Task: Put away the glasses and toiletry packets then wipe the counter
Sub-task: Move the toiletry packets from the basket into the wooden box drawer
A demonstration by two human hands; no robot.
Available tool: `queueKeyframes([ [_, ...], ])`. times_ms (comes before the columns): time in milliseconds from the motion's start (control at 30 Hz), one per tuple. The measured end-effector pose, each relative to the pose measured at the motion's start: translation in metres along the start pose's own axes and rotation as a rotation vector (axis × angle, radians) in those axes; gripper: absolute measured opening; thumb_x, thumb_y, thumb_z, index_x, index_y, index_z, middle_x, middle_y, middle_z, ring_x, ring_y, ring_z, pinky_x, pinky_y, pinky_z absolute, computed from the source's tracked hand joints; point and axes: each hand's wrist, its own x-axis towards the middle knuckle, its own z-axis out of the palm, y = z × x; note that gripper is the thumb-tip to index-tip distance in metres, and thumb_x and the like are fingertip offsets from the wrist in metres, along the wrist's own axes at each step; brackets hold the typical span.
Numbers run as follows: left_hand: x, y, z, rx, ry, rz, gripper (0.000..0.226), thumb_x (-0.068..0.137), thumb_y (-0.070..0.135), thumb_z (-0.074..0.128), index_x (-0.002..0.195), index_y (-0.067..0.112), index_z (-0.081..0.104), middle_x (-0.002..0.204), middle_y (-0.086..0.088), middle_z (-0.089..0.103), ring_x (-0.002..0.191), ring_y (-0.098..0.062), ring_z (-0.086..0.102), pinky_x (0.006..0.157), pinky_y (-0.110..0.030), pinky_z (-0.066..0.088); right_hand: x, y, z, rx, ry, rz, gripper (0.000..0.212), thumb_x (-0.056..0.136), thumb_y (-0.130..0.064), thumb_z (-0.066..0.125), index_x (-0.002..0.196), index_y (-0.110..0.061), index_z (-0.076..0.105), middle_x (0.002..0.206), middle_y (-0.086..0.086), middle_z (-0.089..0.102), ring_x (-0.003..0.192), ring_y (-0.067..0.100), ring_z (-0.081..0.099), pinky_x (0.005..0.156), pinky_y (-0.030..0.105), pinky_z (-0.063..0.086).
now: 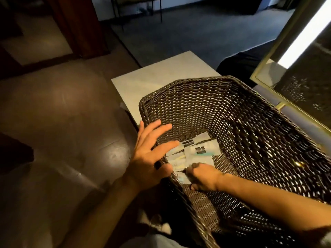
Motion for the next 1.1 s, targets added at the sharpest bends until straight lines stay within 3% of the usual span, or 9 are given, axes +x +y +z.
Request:
queueKeyframes([
  [133, 0.003, 0.001, 0.001, 0.040, -0.004, 0.015, 0.074, 0.097, 0.071, 0.015, 0.119, 0.024, 0.069, 0.147, -0.009, 0.053, 0.146, -0.031, 0.039, 0.124, -0.062, 0.008, 0.003, -0.001, 0.004, -0.007, 0.053, -0.007, 0.035, 0.091, -0.022, 0.062, 0.124, -0.018, 0.054, 0.115, 0.003, 0.058, 0.101, 0.018, 0.057, 0.089, 0.029, 0.052],
  [300, 0.009, -0.008, -0.013, 0.133, -0.101, 0.107, 0.070, 0.098, 0.069, 0.021, 0.119, 0.024, 0.069, 0.138, -0.005, 0.059, 0.139, -0.021, 0.046, 0.124, -0.060, 0.013, 0.009, 0.009, -0.017, 0.145, -0.013, 0.005, 0.034, 0.086, -0.029, 0.069, 0.117, -0.019, 0.058, 0.109, 0.001, 0.060, 0.097, 0.019, 0.062, 0.086, 0.026, 0.054],
  [400, 0.012, -0.010, -0.026, 0.212, -0.229, 0.124, 0.061, 0.099, 0.069, 0.027, 0.125, 0.030, 0.065, 0.139, 0.002, 0.057, 0.142, -0.014, 0.039, 0.126, -0.053, 0.011, 0.013, 0.027, -0.039, 0.216, 0.173, 0.082, 0.030, 0.083, -0.024, 0.064, 0.109, -0.019, 0.050, 0.100, -0.002, 0.059, 0.088, 0.018, 0.061, 0.075, 0.026, 0.054],
  [500, 0.016, -0.007, -0.036, 0.271, -0.336, 0.116, 0.052, 0.099, 0.067, 0.030, 0.132, 0.037, 0.058, 0.144, 0.006, 0.052, 0.145, -0.016, 0.035, 0.128, -0.046, 0.004, 0.018, 0.042, -0.051, 0.153, 0.293, 0.171, 0.037, 0.081, -0.025, 0.063, 0.112, -0.016, 0.045, 0.107, 0.005, 0.053, 0.099, 0.025, 0.058, 0.090, 0.037, 0.055],
  [600, 0.018, -0.002, -0.041, 0.262, -0.372, 0.093, 0.050, 0.100, 0.066, 0.030, 0.133, 0.040, 0.055, 0.146, 0.006, 0.051, 0.146, -0.018, 0.036, 0.128, -0.046, 0.002, 0.023, 0.048, -0.044, 0.101, 0.242, 0.238, 0.050, 0.080, -0.030, 0.070, 0.125, -0.016, 0.050, 0.122, 0.009, 0.048, 0.112, 0.027, 0.054, 0.106, 0.040, 0.048],
  [767, 0.020, 0.004, -0.041, 0.242, -0.357, 0.094, 0.047, 0.100, 0.065, 0.031, 0.133, 0.041, 0.054, 0.145, 0.007, 0.048, 0.144, -0.020, 0.037, 0.128, -0.048, 0.003, 0.027, 0.048, -0.043, 0.012, 0.292, 0.175, 0.035, 0.083, -0.036, 0.068, 0.111, -0.016, 0.064, 0.117, 0.009, 0.059, 0.112, 0.027, 0.055, 0.098, 0.035, 0.049],
  [933, 0.021, 0.007, -0.041, 0.222, -0.352, 0.077, 0.048, 0.100, 0.064, 0.030, 0.131, 0.038, 0.056, 0.145, 0.004, 0.050, 0.144, -0.020, 0.035, 0.128, -0.044, -0.001, 0.028, 0.043, -0.045, -0.072, 0.233, 0.129, 0.062, 0.074, -0.028, 0.080, 0.129, -0.019, 0.051, 0.125, 0.003, 0.054, 0.117, 0.025, 0.050, 0.102, 0.040, 0.049],
  [1000, 0.021, 0.008, -0.041, 0.210, -0.357, 0.074, 0.050, 0.100, 0.064, 0.029, 0.130, 0.037, 0.058, 0.144, 0.003, 0.051, 0.143, -0.020, 0.036, 0.128, -0.044, -0.001, 0.029, 0.045, -0.039, -0.029, 0.230, 0.152, 0.056, 0.080, -0.020, 0.075, 0.131, -0.018, 0.052, 0.128, 0.005, 0.053, 0.115, 0.025, 0.052, 0.101, 0.040, 0.051],
  [1100, 0.021, 0.010, -0.041, 0.189, -0.357, 0.062, 0.048, 0.100, 0.064, 0.030, 0.130, 0.037, 0.057, 0.144, 0.005, 0.050, 0.142, -0.020, 0.037, 0.128, -0.045, 0.000, 0.028, 0.046, -0.038, -0.009, 0.211, 0.192, 0.035, 0.081, -0.026, 0.076, 0.112, -0.018, 0.061, 0.111, 0.000, 0.052, 0.101, 0.016, 0.050, 0.097, 0.036, 0.051],
])
